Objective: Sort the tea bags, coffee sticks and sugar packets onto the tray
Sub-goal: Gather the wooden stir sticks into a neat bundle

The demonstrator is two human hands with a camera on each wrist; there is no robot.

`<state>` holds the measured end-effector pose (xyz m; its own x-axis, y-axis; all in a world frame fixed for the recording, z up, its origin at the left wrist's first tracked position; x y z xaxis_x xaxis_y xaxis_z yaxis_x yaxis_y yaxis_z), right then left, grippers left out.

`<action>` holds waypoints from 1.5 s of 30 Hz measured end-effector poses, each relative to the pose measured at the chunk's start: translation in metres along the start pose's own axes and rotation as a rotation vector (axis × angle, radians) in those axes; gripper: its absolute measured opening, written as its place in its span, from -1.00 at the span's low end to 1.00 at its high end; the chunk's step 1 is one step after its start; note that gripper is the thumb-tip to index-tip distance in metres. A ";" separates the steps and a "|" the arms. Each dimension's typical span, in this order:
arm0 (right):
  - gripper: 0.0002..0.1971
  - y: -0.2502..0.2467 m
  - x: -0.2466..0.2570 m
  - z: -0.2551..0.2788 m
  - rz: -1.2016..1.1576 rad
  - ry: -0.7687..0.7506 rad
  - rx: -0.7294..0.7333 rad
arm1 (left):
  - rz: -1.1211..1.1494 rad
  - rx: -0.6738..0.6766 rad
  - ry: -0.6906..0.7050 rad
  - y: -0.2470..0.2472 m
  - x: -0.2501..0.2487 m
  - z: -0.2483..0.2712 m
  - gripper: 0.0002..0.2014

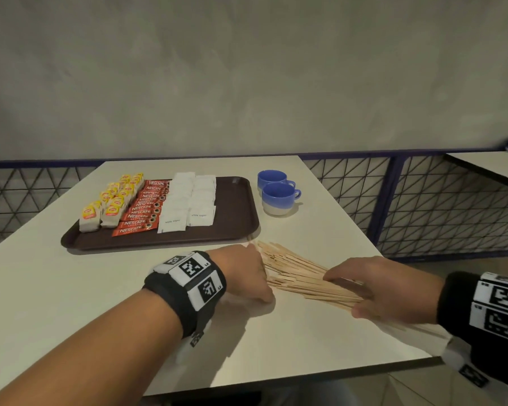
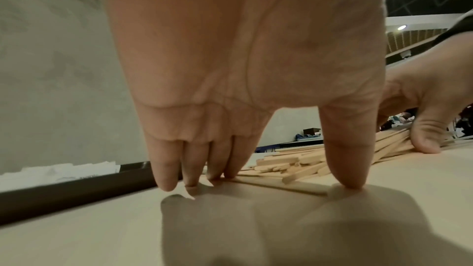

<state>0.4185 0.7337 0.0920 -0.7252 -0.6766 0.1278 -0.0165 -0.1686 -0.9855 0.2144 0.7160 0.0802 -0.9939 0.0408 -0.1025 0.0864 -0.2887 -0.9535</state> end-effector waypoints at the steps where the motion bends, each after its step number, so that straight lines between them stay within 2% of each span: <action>1: -0.33 0.000 -0.001 0.000 0.000 0.002 0.001 | -0.032 0.028 0.003 0.000 0.001 0.004 -0.45; 4: -0.33 -0.001 0.000 -0.002 0.016 0.000 0.002 | -0.025 0.092 -0.013 0.000 0.009 0.013 -0.58; 11: -0.35 0.001 0.012 -0.003 0.059 -0.055 0.014 | 0.026 0.046 0.027 -0.013 0.006 0.018 -0.46; 13: -0.35 0.003 0.018 -0.005 0.051 -0.080 0.017 | 0.064 0.073 0.032 -0.010 0.002 0.017 -0.47; 16: -0.34 0.005 0.030 -0.011 0.040 -0.124 0.017 | -0.004 0.110 0.015 -0.001 0.003 0.019 -0.51; 21: -0.36 0.005 0.053 -0.025 0.027 -0.189 0.030 | -0.035 0.075 0.005 -0.006 0.029 0.036 -0.59; 25: -0.39 0.005 0.078 -0.036 0.014 -0.237 0.040 | -0.033 0.052 -0.045 -0.013 0.060 0.056 -0.45; 28: -0.39 0.006 0.100 -0.045 0.013 -0.285 0.044 | -0.019 -0.027 -0.078 -0.021 0.078 0.065 -0.51; 30: -0.39 0.007 0.115 -0.050 0.018 -0.320 0.049 | -0.015 -0.071 -0.109 -0.024 0.088 0.069 -0.43; 32: -0.40 0.008 0.128 -0.055 0.021 -0.349 0.052 | 0.032 -0.016 -0.155 -0.017 0.098 0.073 -0.29; 34: -0.43 0.008 0.139 -0.059 0.021 -0.371 0.055 | 0.149 0.080 -0.183 -0.003 0.105 0.076 -0.27; 37: -0.46 0.007 0.150 -0.065 0.019 -0.384 0.045 | 0.255 0.117 -0.156 0.008 0.106 0.077 -0.36; 39: -0.48 0.008 0.156 -0.069 0.001 -0.392 0.041 | 0.249 0.075 -0.151 0.003 0.104 0.079 -0.27; 42: -0.46 0.010 0.162 -0.076 -0.043 -0.390 0.045 | 0.225 -0.014 -0.155 -0.010 0.107 0.079 0.15; 45: -0.35 0.008 0.167 -0.085 -0.050 -0.366 0.036 | 0.185 -0.059 -0.200 -0.016 0.120 0.084 0.31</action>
<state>0.2388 0.6798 0.0960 -0.4303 -0.8772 0.2130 -0.0162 -0.2285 -0.9734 0.0880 0.6449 0.1073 -0.9543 -0.1985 -0.2236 0.2653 -0.2171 -0.9394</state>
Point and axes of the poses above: each hand's wrist, its own z-axis away from the middle knuckle, its own y-axis out of the palm, x = y × z, the point moved 9 cm from there along -z, towards the middle knuckle, and after that the axes turned 4 degrees about -x, right-handed, at the moved point
